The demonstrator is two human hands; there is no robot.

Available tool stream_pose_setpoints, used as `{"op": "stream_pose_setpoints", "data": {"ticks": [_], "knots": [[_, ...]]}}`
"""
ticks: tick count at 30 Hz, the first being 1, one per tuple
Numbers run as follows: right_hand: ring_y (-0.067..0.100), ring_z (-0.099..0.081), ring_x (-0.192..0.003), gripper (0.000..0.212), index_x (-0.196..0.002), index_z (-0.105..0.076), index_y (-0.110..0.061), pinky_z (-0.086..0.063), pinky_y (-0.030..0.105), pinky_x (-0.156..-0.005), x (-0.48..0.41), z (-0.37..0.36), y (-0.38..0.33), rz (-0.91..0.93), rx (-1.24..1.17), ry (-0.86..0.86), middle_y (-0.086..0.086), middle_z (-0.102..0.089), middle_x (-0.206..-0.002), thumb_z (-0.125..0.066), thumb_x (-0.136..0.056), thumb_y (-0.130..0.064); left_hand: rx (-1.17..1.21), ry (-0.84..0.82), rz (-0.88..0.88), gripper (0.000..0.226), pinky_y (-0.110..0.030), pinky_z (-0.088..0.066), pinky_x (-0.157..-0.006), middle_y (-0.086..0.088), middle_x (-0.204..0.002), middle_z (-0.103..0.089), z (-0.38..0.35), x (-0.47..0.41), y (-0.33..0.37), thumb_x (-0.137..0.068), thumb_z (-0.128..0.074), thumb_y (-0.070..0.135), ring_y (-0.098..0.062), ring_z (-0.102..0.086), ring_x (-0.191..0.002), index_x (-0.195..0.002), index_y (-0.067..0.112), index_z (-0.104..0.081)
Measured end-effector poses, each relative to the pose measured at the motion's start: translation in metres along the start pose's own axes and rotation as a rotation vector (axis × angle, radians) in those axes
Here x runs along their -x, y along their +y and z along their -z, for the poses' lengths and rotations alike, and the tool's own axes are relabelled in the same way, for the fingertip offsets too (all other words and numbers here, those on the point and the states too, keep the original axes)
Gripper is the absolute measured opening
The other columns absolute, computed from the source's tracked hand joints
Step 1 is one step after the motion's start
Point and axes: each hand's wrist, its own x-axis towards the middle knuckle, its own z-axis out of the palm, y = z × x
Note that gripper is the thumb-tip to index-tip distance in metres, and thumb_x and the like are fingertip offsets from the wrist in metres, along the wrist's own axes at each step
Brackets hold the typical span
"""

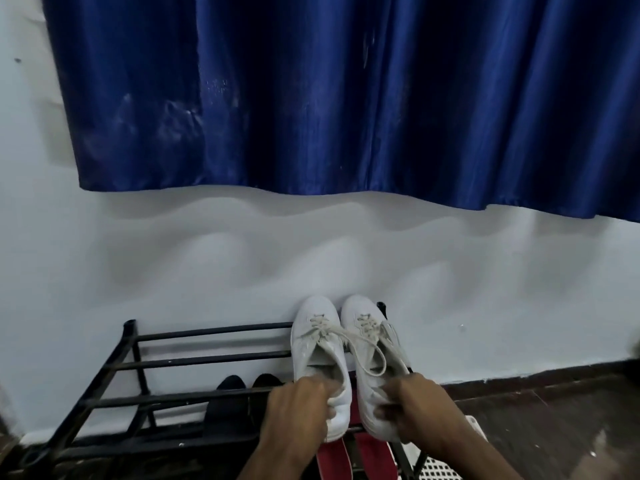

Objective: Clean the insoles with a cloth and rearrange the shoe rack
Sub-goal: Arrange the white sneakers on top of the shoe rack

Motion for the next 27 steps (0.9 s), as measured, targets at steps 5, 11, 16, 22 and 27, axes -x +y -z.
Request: {"op": "stream_pose_setpoints", "data": {"ticks": [5, 11, 16, 22, 27], "knots": [[0.016, -0.06, -0.083, 0.025, -0.072, -0.045, -0.025, -0.028, 0.025, -0.058, -0.002, -0.001, -0.003, 0.069, -0.021, 0.018, -0.004, -0.058, -0.082, -0.063, -0.083, -0.038, -0.007, -0.012, -0.034, 0.031, -0.03, -0.044, -0.078, 0.007, -0.12, -0.062, -0.008, -0.01, 0.006, -0.097, -0.053, 0.029, -0.014, -0.063, -0.104, -0.128, 0.035, -0.053], [0.017, -0.06, -0.075, 0.033, -0.062, -0.042, -0.021, -0.036, 0.027, -0.059, 0.001, 0.001, -0.002, 0.031, -0.03, -0.026, -0.007, -0.052, -0.072, -0.065, -0.082, -0.034, -0.047, -0.011, -0.057, 0.039, -0.034, -0.046, -0.082, 0.007, -0.131, -0.056, -0.012, -0.005, 0.012, -0.098, -0.053, 0.03, -0.021, -0.062, -0.113, -0.137, 0.034, -0.045], [0.022, -0.064, -0.087, 0.019, -0.078, -0.052, -0.024, -0.04, 0.03, -0.066, 0.001, 0.004, -0.005, -0.029, 0.01, -0.026, -0.002, -0.065, -0.09, -0.062, -0.083, -0.039, -0.018, -0.011, -0.038, 0.045, -0.035, -0.049, -0.087, 0.009, -0.135, -0.053, -0.011, -0.005, 0.011, -0.098, -0.055, 0.032, -0.019, -0.06, -0.115, -0.141, 0.036, -0.041], [0.027, -0.063, -0.098, 0.027, -0.1, -0.061, -0.023, -0.041, 0.031, -0.071, 0.002, 0.011, -0.02, -0.036, 0.089, 0.059, 0.001, -0.064, -0.104, -0.061, -0.086, -0.046, -0.007, -0.011, -0.04, 0.046, -0.035, -0.049, -0.09, 0.01, -0.137, -0.053, -0.001, 0.0, 0.014, -0.096, -0.056, 0.037, -0.019, -0.06, -0.117, -0.14, 0.033, -0.044], [0.029, -0.063, -0.1, 0.031, -0.108, -0.063, -0.023, -0.044, 0.032, -0.076, 0.0, 0.017, -0.032, -0.076, 0.102, 0.047, 0.005, -0.064, -0.11, -0.061, -0.089, -0.046, -0.009, 0.042, -0.051, 0.042, -0.033, -0.049, -0.089, 0.011, -0.136, -0.056, 0.012, 0.007, 0.015, -0.098, -0.053, 0.042, -0.016, -0.06, -0.117, -0.138, 0.03, -0.05]]}}
